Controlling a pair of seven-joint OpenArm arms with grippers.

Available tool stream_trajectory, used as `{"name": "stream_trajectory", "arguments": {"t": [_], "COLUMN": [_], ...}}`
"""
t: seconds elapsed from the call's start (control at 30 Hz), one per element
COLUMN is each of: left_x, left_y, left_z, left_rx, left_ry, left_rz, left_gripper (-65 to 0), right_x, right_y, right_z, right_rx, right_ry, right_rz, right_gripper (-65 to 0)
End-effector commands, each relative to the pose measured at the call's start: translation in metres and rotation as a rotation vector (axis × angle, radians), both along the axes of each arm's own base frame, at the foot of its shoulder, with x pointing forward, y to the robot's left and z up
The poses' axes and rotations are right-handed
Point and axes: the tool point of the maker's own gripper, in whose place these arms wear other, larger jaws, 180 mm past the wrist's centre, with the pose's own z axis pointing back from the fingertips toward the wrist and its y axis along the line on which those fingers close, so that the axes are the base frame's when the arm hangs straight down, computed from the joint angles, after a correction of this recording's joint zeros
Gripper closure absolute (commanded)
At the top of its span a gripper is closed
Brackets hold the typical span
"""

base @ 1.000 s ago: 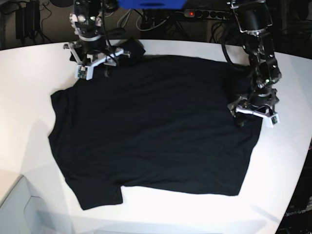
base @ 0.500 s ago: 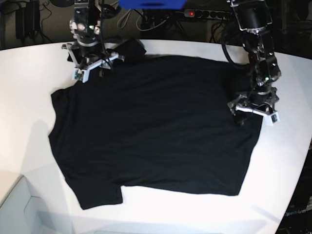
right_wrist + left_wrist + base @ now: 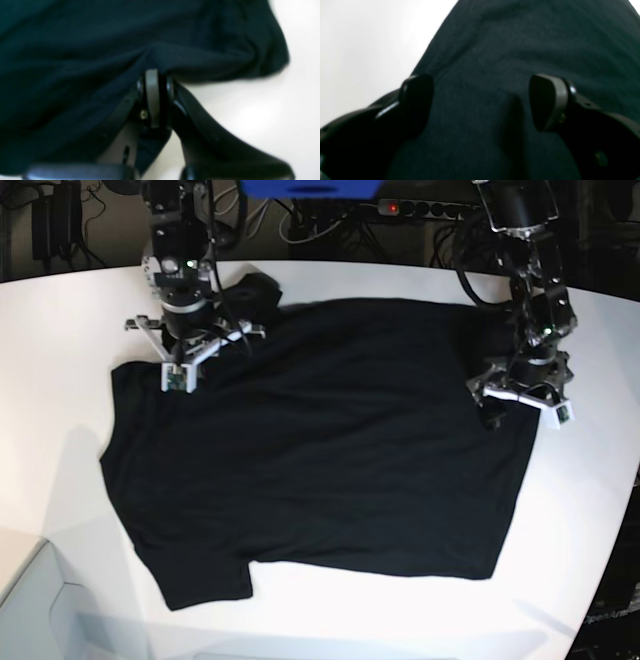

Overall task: Layout the t-shirt on the table in an organized manner, then fold the t-shirt properly
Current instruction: 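Grasp the shoulder near the right gripper and drag it outward, then pull the shirt shoulder with the right gripper away from the left gripper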

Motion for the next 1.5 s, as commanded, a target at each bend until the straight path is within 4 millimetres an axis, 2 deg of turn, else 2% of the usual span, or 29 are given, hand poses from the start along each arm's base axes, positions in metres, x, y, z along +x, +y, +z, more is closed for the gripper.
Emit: {"name": "stream_trajectory", "arguments": {"t": [0.0, 0.07, 0.2, 0.3, 0.4, 0.5, 0.57, 0.67, 0.77, 0.83, 0.93, 1.0, 1.07, 1.23, 1.33, 1.47], "left_x": [0.0, -0.001, -0.003, -0.009, -0.009, -0.017, -0.02, -0.021, -0.022, -0.022, -0.026, -0.027, -0.025, -0.025, -0.025, -0.025], "left_y": [0.002, 0.002, 0.002, 0.002, 0.002, 0.001, 0.001, 0.001, 0.002, 0.003, 0.002, 0.002, 0.003, 0.003, 0.003, 0.004], "left_z": [0.004, 0.006, 0.01, 0.007, 0.007, 0.004, 0.006, 0.008, 0.007, 0.006, 0.003, 0.002, 0.003, 0.002, 0.002, 0.003], "left_rx": [0.002, 0.005, 0.012, 0.014, 0.015, 0.019, 0.024, 0.028, 0.027, 0.027, 0.026, 0.025, 0.025, 0.023, 0.023, 0.025], "left_ry": [0.001, -0.002, -0.009, 0.002, 0.0, 0.012, 0.01, 0.006, 0.01, 0.011, 0.022, 0.025, 0.022, 0.022, 0.022, 0.02], "left_rz": [0.0, -0.001, -0.004, -0.006, -0.006, -0.008, -0.01, -0.012, -0.008, -0.007, -0.008, -0.009, -0.006, -0.005, -0.005, -0.004], "left_gripper": [-58.4, -58.4, -58.3, -58.3, -58.3, -58.3, -58.3, -58.3, -58.3, -58.3, -58.3, -58.3, -58.3, -58.3, -58.3, -58.3], "right_x": [0.015, 0.026, 0.052, 0.068, 0.072, 0.069, 0.061, 0.049, 0.044, 0.04, 0.036, 0.035, 0.04, 0.063, 0.065, 0.061], "right_y": [0.012, 0.02, 0.04, 0.071, 0.107, 0.133, 0.143, 0.159, 0.173, 0.181, 0.173, 0.162, 0.142, 0.074, 0.052, 0.041], "right_z": [0.014, 0.02, 0.047, 0.064, 0.049, 0.01, -0.015, -0.026, -0.008, 0.016, 0.046, 0.063, 0.069, 0.065, 0.052, 0.026], "right_rx": [-0.021, -0.105, -0.241, -0.302, -0.419, -0.511, -0.573, -0.6, -0.565, -0.502, -0.446, -0.409, -0.395, -0.39, -0.345, -0.305], "right_ry": [-0.038, -0.01, -0.058, -0.104, -0.073, 0.007, 0.059, 0.065, 0.008, -0.055, -0.131, -0.162, -0.166, -0.17, -0.11, -0.009], "right_rz": [0.041, 0.082, 0.159, 0.249, 0.379, 0.512, 0.588, 0.662, 0.68, 0.667, 0.632, 0.588, 0.524, 0.349, 0.375, 0.432], "right_gripper": [0.0, 0.0, 0.0, 0.0, 0.0, -0.5, -6.0, -18.1, -30.6, -38.7, -46.3, -48.2, -48.3, -48.3, -48.3, -47.6]}}
